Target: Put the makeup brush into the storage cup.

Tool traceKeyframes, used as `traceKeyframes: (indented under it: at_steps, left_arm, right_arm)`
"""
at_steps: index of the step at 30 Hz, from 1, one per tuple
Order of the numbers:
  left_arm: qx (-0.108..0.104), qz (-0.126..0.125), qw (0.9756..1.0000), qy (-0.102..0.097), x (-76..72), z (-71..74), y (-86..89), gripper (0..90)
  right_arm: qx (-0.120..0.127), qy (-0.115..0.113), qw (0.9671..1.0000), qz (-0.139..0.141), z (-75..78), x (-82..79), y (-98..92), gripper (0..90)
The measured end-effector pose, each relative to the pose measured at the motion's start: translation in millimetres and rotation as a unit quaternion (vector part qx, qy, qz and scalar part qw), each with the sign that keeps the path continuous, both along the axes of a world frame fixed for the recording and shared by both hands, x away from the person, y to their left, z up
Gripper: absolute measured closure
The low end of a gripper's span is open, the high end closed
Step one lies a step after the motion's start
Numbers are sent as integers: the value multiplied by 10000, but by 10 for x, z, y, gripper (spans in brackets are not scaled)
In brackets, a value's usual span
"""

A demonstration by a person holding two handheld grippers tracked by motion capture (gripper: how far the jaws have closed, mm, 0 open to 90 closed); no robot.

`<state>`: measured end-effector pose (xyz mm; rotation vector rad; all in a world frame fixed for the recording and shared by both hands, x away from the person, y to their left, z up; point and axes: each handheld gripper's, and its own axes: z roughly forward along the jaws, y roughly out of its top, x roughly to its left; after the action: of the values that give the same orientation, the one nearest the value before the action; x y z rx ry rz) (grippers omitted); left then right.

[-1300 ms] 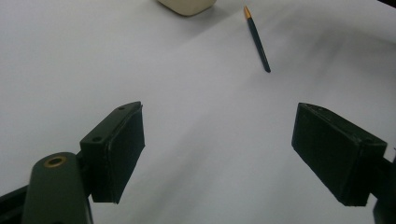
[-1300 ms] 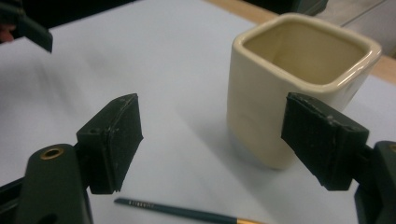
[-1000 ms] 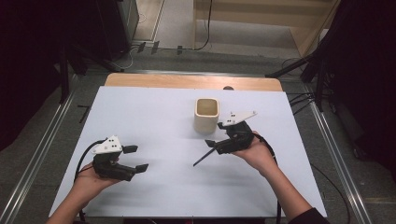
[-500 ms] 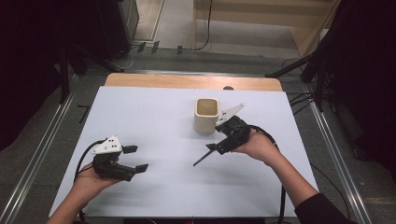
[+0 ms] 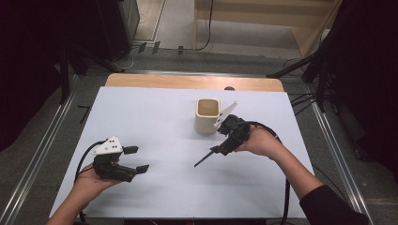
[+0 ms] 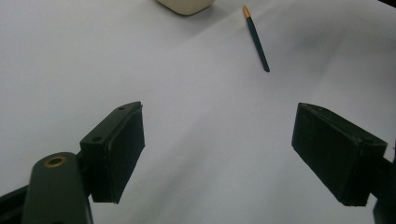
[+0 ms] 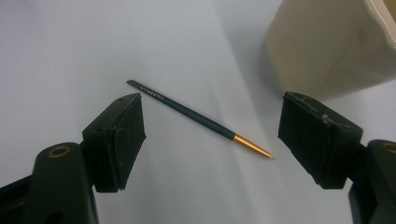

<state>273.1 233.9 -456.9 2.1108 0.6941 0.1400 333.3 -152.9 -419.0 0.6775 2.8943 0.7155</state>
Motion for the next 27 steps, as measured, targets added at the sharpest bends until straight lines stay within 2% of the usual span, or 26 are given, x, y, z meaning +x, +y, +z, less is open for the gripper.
traceKeyframes:
  at_steps: [8,13,17,18,20,27]
  left_arm:
    - [3,0,10000,2,-1,0,1,179]
    - [6,0,10000,9,0,-1,0,178]
    - [-5,-1,10000,-1,-1,0,0,179]
    - [-8,6,10000,1,-1,0,0,178]
    - [-13,9,10000,9,-1,-1,3,179]
    - [-22,2,10000,4,-4,1,2,179]
  right_arm:
    - [-318,202,9991,184,30,23,32,236]
    - [-603,219,9976,276,46,33,69,235]
    - [-691,208,9968,348,2,49,100,235]
    - [-724,135,9962,469,-20,62,109,236]
    - [-834,132,9950,538,-57,54,139,235]
    - [-885,153,9941,601,-137,70,174,235]
